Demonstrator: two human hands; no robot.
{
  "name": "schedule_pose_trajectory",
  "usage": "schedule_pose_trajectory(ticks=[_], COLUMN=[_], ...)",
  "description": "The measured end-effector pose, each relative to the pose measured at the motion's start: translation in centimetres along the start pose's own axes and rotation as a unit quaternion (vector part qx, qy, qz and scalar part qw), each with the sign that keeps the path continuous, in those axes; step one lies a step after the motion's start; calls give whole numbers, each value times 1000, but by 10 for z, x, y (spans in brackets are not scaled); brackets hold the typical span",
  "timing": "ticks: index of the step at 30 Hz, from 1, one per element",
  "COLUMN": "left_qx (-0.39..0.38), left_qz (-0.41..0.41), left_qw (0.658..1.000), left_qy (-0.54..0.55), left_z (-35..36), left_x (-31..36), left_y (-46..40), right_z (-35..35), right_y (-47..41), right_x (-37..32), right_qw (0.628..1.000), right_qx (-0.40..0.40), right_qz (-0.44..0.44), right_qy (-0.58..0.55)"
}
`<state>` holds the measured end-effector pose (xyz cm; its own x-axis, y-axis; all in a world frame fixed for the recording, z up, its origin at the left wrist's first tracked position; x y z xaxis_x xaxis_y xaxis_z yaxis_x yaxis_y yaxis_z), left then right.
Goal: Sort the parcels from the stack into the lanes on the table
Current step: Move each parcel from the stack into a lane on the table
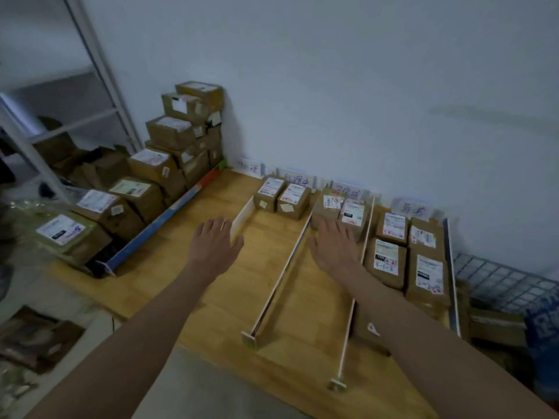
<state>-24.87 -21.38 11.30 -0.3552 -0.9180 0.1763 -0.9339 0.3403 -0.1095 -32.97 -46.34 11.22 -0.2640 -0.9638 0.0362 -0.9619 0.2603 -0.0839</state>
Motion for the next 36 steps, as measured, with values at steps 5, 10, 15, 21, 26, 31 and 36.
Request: schedule_pose_trajectory(ticks=[5, 10, 15, 21, 26, 31, 36], left_qx=[9, 1, -3, 1, 12, -1, -6], left_qz=[-21, -37, -50, -48, -64, -77, -87], left_qw=[1000, 999, 999, 999, 998, 997, 996], left_qy=[-2, -15, -19, 4, 22, -5, -14], left_z=[-21, -37, -48, -52, -47, -47, -50], left_x=[-83, -172, -243, -300, -339, -377, -405], left_y=[7, 4, 0, -26, -66, -111, -162], right_z=[-6, -9, -11, -6, 11, 28, 30], right_y=[-22, -43, -57, -93, -142, -197, -244], right_x=[-91, -184, -255, -311, -350, -382, -405], right_qw=[1000, 999, 997, 997, 996, 995, 993], right_qx=[-3, 8, 13, 4, 5, -11, -8], right_qz=[-17, -30, -37, -42, -54, -57, -56], right_qy=[-24, -37, -59, -64, -71, -84, -101])
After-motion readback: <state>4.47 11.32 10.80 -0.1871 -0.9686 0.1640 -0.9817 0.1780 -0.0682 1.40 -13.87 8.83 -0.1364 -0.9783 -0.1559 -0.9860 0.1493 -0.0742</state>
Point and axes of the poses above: each hand's wrist, its own y-axis away from the middle knuckle, its own z-axis out of the palm, x = y × z, the point moved 2 cm from there along -y, towards the middle knuckle, and after that the axes turned 10 degrees about y, right-handed, at the moved point
